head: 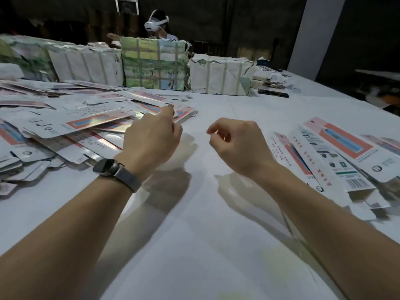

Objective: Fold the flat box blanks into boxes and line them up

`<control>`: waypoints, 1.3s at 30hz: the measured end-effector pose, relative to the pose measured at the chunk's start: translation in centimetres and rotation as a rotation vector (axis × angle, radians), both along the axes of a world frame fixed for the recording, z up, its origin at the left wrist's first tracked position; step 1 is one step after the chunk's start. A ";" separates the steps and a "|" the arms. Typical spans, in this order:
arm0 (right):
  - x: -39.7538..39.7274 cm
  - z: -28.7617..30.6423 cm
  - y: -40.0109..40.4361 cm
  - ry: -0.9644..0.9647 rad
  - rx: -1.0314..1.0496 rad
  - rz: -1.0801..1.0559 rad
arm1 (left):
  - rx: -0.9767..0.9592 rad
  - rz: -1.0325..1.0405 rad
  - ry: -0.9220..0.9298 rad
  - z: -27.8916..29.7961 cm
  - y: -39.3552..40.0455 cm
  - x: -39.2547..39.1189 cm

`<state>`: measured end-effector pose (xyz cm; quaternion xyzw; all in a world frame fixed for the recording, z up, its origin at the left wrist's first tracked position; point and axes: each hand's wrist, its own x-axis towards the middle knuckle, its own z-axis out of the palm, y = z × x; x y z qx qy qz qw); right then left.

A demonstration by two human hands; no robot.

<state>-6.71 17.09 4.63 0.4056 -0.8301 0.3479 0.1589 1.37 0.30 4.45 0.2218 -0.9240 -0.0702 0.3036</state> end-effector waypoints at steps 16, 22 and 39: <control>-2.5 2.3 1.9 -0.209 -0.449 -0.031 | 1.095 -0.740 0.164 -0.7 5.6 0.1; -1.6 2.4 1.3 -0.437 -0.579 0.191 | 0.974 -0.800 0.098 -0.9 6.7 -0.1; -1.6 3.2 2.2 -0.530 -0.472 0.125 | 1.410 -0.903 -0.059 0.1 6.7 1.1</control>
